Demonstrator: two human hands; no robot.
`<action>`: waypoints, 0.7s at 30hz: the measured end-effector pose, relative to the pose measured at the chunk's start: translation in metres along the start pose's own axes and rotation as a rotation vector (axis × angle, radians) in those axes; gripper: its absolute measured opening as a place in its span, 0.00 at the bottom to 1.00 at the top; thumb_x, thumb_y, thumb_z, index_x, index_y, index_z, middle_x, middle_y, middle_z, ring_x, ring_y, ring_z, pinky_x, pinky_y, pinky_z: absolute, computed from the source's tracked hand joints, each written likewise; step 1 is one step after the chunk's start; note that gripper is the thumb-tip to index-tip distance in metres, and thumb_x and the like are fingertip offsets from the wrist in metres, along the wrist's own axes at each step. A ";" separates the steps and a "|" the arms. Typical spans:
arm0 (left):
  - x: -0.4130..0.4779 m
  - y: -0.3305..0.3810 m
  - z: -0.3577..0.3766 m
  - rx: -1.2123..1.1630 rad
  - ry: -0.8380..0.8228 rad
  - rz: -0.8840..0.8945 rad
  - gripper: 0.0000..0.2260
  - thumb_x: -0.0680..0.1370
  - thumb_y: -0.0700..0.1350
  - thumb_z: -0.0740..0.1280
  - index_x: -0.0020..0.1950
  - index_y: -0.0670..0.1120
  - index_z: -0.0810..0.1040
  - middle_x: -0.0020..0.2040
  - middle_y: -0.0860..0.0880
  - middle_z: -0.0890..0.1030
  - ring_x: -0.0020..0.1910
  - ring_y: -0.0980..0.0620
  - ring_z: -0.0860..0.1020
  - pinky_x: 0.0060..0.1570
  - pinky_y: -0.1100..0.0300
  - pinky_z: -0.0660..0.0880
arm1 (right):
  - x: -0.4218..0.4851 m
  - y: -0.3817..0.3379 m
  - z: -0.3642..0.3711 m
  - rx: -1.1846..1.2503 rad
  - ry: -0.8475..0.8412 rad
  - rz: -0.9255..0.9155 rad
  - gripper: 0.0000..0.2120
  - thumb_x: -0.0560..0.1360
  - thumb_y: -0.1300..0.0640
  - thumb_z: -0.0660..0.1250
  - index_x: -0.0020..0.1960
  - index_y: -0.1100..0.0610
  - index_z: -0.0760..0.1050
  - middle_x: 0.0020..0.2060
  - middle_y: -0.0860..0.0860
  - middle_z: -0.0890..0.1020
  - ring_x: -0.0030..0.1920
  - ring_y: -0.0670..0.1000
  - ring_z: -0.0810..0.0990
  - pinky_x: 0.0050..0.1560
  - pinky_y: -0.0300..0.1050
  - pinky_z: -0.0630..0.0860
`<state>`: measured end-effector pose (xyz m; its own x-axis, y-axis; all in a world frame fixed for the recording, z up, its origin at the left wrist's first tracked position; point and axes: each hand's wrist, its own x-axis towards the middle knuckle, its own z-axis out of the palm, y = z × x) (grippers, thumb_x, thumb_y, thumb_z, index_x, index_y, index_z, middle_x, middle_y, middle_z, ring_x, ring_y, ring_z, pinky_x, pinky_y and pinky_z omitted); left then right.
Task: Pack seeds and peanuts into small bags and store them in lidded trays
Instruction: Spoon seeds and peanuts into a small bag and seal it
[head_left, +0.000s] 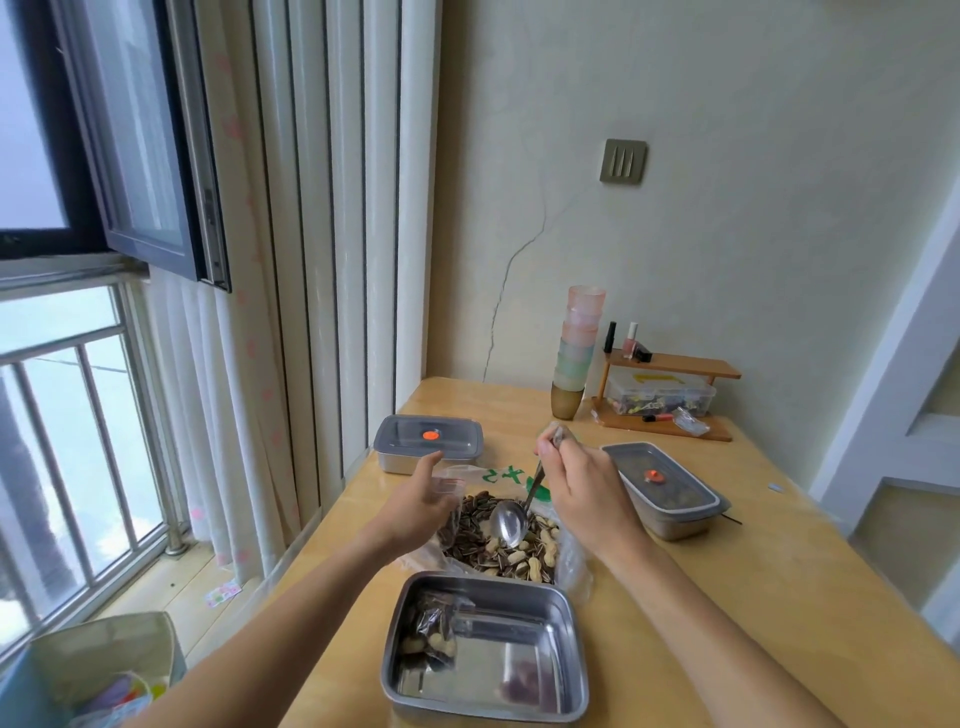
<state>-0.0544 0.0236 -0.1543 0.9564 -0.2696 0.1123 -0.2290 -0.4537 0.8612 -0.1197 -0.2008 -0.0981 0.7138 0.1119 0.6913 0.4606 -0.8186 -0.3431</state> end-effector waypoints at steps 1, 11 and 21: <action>0.000 -0.001 0.001 -0.002 0.013 -0.002 0.31 0.82 0.44 0.69 0.81 0.46 0.57 0.58 0.45 0.81 0.55 0.48 0.82 0.57 0.51 0.81 | 0.001 0.000 0.001 0.011 0.003 0.011 0.10 0.87 0.58 0.56 0.50 0.56 0.73 0.30 0.46 0.72 0.29 0.46 0.73 0.30 0.40 0.66; 0.006 -0.006 0.009 -0.026 0.095 -0.008 0.36 0.79 0.44 0.74 0.80 0.42 0.57 0.52 0.49 0.81 0.50 0.53 0.82 0.54 0.52 0.82 | -0.004 -0.013 0.002 0.286 0.055 0.478 0.14 0.87 0.56 0.55 0.47 0.61 0.73 0.32 0.60 0.81 0.22 0.51 0.79 0.21 0.43 0.73; 0.009 -0.010 0.014 -0.017 0.048 0.020 0.36 0.80 0.40 0.71 0.82 0.44 0.54 0.61 0.47 0.77 0.58 0.49 0.81 0.60 0.53 0.80 | -0.002 0.030 -0.010 0.243 0.182 0.895 0.17 0.86 0.59 0.50 0.51 0.62 0.76 0.28 0.59 0.83 0.25 0.56 0.79 0.29 0.46 0.77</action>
<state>-0.0460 0.0138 -0.1683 0.9593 -0.2373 0.1531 -0.2457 -0.4340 0.8668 -0.1124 -0.2317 -0.1032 0.7715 -0.6076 0.1886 -0.1064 -0.4155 -0.9033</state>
